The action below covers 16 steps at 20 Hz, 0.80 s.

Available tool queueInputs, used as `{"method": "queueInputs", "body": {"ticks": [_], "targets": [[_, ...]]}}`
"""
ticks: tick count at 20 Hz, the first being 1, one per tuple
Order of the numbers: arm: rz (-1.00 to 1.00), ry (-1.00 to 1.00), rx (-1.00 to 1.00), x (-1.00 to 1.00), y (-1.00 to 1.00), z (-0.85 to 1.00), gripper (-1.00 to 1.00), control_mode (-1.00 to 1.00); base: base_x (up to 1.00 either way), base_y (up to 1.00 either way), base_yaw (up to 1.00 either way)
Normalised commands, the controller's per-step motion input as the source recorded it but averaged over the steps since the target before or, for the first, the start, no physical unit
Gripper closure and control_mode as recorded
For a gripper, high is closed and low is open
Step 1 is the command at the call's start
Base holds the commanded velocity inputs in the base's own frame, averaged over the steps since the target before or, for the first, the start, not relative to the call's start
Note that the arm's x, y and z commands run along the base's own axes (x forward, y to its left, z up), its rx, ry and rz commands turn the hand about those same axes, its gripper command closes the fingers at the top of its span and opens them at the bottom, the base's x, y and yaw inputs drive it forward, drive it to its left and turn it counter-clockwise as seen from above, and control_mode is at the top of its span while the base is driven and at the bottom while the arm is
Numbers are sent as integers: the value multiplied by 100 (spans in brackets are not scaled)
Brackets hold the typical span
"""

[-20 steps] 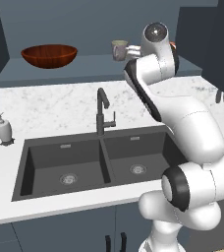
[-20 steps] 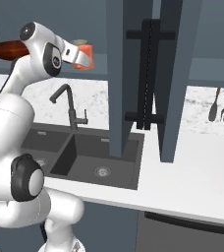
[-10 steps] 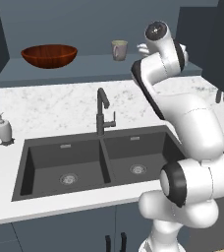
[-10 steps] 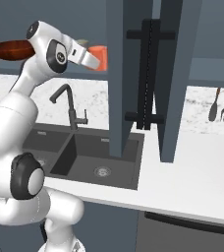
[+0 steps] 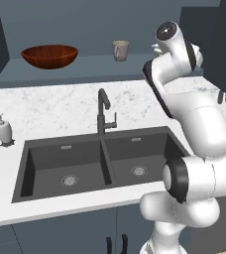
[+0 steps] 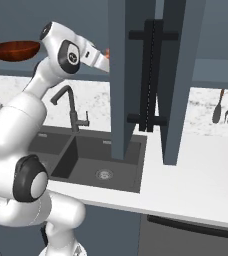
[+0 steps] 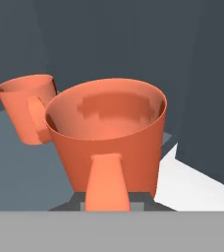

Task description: Gather all objects into one cabinet and sort the glasses and bowls to opposite sides.

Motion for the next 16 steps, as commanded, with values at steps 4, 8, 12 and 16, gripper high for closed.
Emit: {"method": "queueInputs", "body": {"ticks": [4,8,12,16], "targets": [[-6,1,0,0,-15,0,100,-100,0,0,0],[-4,5,0,0,-8,0,100,-100,0,0,0],[-5,6,0,0,-5,0,100,-100,0,0,0],[-5,7,0,11,-2,0,100,-100,0,0,0]]}}
